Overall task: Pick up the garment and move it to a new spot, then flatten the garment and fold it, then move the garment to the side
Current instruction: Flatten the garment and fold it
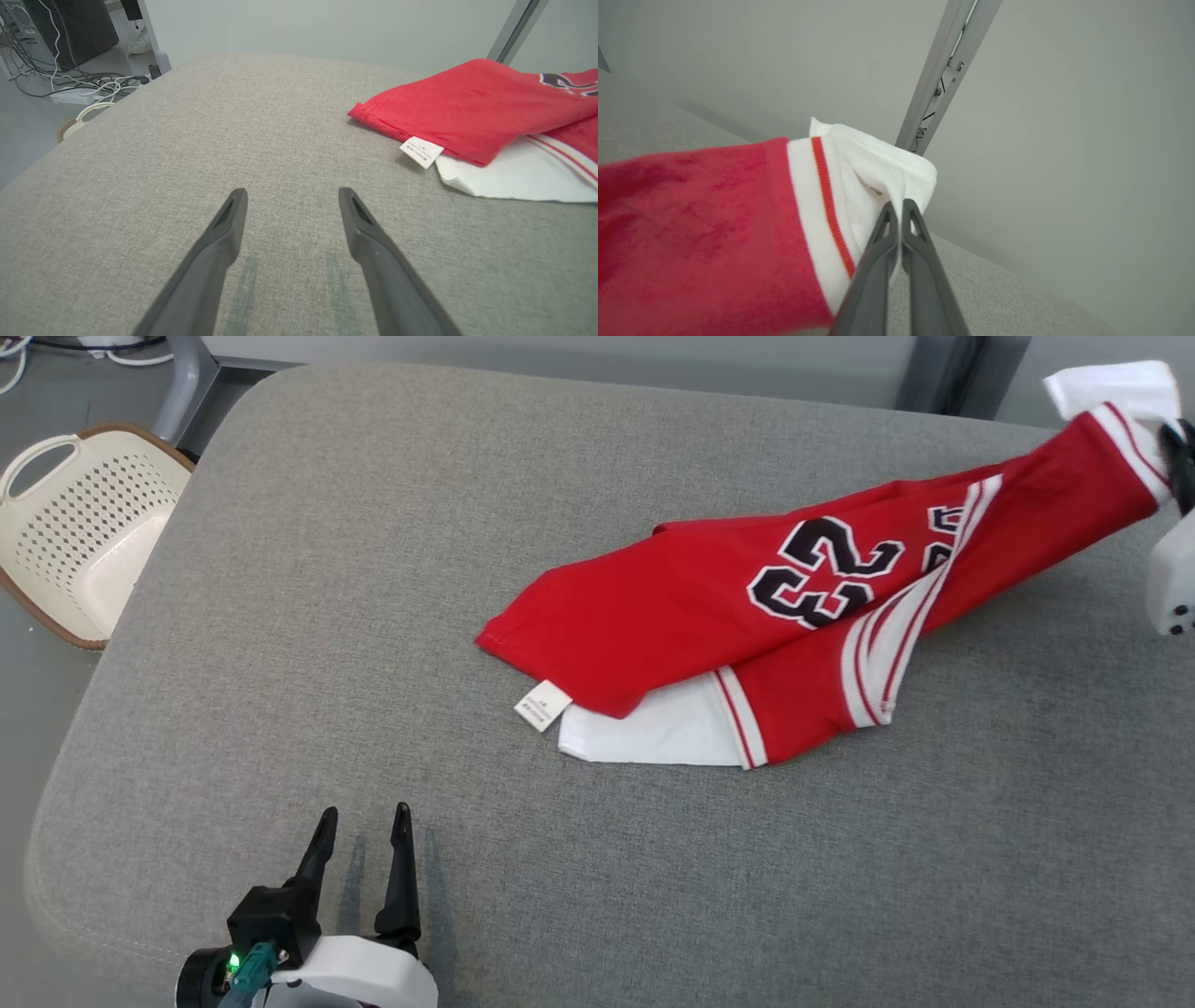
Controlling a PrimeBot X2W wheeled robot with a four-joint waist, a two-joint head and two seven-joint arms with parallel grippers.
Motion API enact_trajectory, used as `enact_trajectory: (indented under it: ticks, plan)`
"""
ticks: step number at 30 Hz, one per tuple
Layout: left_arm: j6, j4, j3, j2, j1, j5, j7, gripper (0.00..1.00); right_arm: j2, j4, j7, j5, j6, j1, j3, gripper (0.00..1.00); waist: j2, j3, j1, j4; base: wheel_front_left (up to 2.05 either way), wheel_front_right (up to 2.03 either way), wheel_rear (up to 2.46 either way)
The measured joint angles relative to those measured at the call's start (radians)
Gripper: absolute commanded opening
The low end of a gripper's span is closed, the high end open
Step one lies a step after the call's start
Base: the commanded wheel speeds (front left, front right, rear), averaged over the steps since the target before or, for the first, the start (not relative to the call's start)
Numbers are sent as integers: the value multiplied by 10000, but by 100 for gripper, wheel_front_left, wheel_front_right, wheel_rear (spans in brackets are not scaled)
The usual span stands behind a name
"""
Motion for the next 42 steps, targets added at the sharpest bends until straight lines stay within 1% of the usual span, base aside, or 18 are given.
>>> enact_trajectory:
  ticks: [1, 5, 9, 14, 18, 20, 22, 25, 30, 34, 40, 41, 42]
  plan:
    - [-8, 13, 8, -4, -22, 19, 0, 100, -46, 247, -2, -44, 0, -27, -251, 100, 0, 31, 0, 19, 0, 0, 0]
    - [-82, 73, 58, -2, -69, 67, 0, 100, -77, 391, -19, -255, 0, -12, -1306, 100, -1, 92, 0, 37, 0, 0, 0]
    - [-82, 107, 136, 0, -69, 163, 0, 100, 255, 88, -29, -734, 0, 505, -1868, 100, 0, 17, 0, -90, 0, 0, 0]
    - [-84, 109, 180, -4, -69, 291, 0, 100, 926, -1022, -40, -918, 0, 1342, -2429, 100, 0, -180, 0, -319, 0, 0, 0]
    - [-77, 92, 182, 0, -69, 284, 0, 100, 1515, -2257, -42, -825, -2, 2320, -2414, 100, 0, -316, 0, -475, 0, 0, 0]
    - [-65, 75, 174, 2, -67, 284, 0, 100, 1810, -2761, -42, -750, 0, 2847, -2134, 100, 0, -365, 0, -532, 0, 0, 0]
    - [-67, 77, 163, -2, -66, 284, 0, 100, 2031, -3143, -42, -650, 0, 3372, -1597, 100, 0, -397, 0, -561, 0, 0, 0]
    - [-67, 81, 155, -2, -51, 282, 0, 100, 2326, -3670, -42, -192, 0, 4025, -704, 100, 0, -419, -1, -557, 0, 0, 0]
    - [-77, 100, 58, -6, -32, 238, 0, 100, 2489, -4305, 163, 570, 0, 4712, 899, 100, 0, -334, 0, -422, 0, 0, 0]
    - [-69, 84, -36, 0, -61, 157, 0, 100, 2433, -4504, 456, 943, 0, 4732, 2073, 100, 0, -190, 0, -166, 0, 0, 0]
    - [2, 96, -90, 4, -61, 12, 0, 100, 2435, -4389, 556, 1108, 0, 4356, 3080, 100, 0, -91, 0, 190, 0, 0, 0]
    - [2, 96, -90, 4, -61, 12, 0, 100, 2435, -4389, 556, 1108, 0, 4356, 3080, 100, 0, -91, 0, 190, 0, 0, 0]
    - [8, 98, -119, 2, -58, -21, 0, 100, 2539, -4263, 562, 1110, 0, 4262, 3363, 100, 0, -90, 0, 276, 0, 0, 0]
